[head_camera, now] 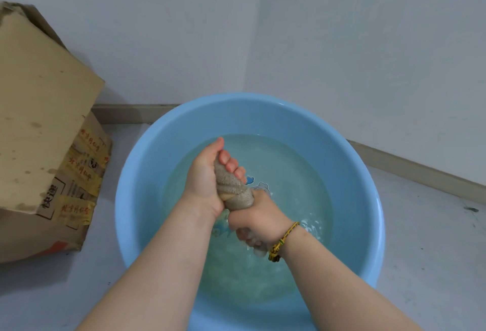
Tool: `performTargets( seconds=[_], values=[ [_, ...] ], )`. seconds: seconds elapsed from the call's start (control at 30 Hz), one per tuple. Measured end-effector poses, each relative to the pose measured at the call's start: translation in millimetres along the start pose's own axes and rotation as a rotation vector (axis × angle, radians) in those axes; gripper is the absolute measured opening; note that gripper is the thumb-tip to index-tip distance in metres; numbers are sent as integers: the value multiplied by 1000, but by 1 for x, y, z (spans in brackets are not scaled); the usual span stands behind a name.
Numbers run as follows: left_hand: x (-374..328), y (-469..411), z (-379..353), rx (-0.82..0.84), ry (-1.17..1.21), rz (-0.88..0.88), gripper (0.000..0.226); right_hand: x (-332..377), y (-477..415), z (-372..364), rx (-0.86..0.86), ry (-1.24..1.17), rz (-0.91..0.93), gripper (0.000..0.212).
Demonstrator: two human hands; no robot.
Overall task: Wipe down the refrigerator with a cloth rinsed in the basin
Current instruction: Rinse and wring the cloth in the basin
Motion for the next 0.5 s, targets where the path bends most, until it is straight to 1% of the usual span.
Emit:
performTargets(
  seconds=[0.07, 0.13, 0.2, 0.3, 0.33, 0.4, 0.43, 0.5],
  values=[
    [3, -1, -4, -26, -87, 8, 58, -6, -2, 1, 35, -99, -55, 21],
    [3, -4, -8, -42, -157, -18, 47, -6, -5, 4, 9, -148, -55, 20],
    [0, -4, -11, -28, -177, -35, 37, -3, -6, 8, -48, -134, -19, 19],
    [-4, -5, -10, 10, -7, 8, 29, 4, -7, 14, -184, -132, 75, 24],
    [-5, -4, -11, 27, 59, 40, 30, 5, -6, 15, -217, -167, 96, 24],
    [-3, -3, -14, 101, 132, 81, 36, 9, -6, 18, -265, -220, 120, 15],
    [-1, -1, -16, 135, 142, 85, 36, 11, -4, 20, -264, -238, 123, 14],
    [-6, 7, -23, 207, 190, 77, 23, 18, 5, 25, -235, -255, 122, 15]
  ],
)
Point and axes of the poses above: each hand's wrist, its own y-axis away from the middle knuckle, its own z-axis out of the back of the hand, x = y × z, the point moved 1 cm from there along -y, towards the middle knuckle, and after that the axes turned 11 degrees about -z, right-handed, at the moved point
